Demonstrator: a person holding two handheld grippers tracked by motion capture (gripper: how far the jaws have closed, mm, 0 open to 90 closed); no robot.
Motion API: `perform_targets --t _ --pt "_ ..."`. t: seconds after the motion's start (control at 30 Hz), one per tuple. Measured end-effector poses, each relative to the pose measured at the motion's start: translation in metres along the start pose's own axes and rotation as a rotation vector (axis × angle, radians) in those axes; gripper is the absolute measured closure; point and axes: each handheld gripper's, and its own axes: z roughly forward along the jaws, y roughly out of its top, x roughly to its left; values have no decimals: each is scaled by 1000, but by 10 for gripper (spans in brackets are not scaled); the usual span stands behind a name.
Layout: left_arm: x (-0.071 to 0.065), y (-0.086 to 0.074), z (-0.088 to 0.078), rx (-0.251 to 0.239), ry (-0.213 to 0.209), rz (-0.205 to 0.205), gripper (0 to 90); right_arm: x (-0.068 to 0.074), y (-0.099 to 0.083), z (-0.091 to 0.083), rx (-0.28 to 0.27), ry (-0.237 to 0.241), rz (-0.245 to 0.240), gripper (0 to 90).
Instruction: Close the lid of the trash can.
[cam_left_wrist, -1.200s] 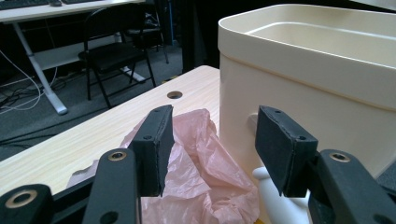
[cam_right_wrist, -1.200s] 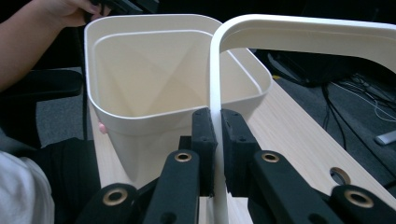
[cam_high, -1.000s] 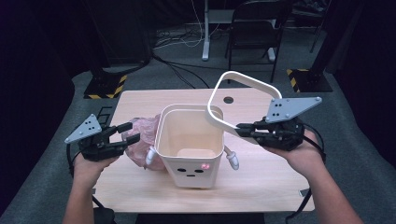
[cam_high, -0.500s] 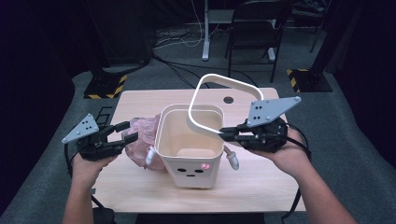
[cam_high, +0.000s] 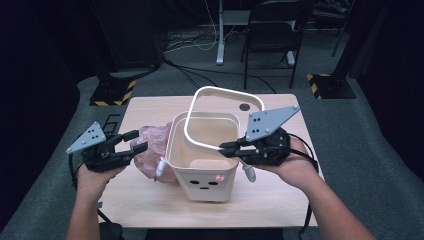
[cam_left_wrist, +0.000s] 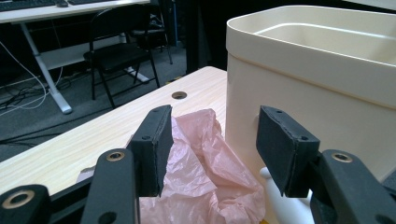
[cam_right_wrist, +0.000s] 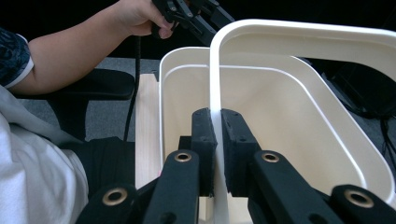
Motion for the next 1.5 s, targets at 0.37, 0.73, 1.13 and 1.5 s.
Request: perform_targets --t 0.37,0.73,1.13,1.5 --pt "0 0 -2 -5 3 0 455 3 8 11 8 33 -26 841" --pt "1 0 -4 -11 5 -2 455 6 15 20 13 67 -40 842" --pt "1 0 -6 -17 3 -1 455 14 21 26 30 87 -55 842" --pt "0 0 -7 -20 4 -5 456 22 23 30 54 105 -66 841"
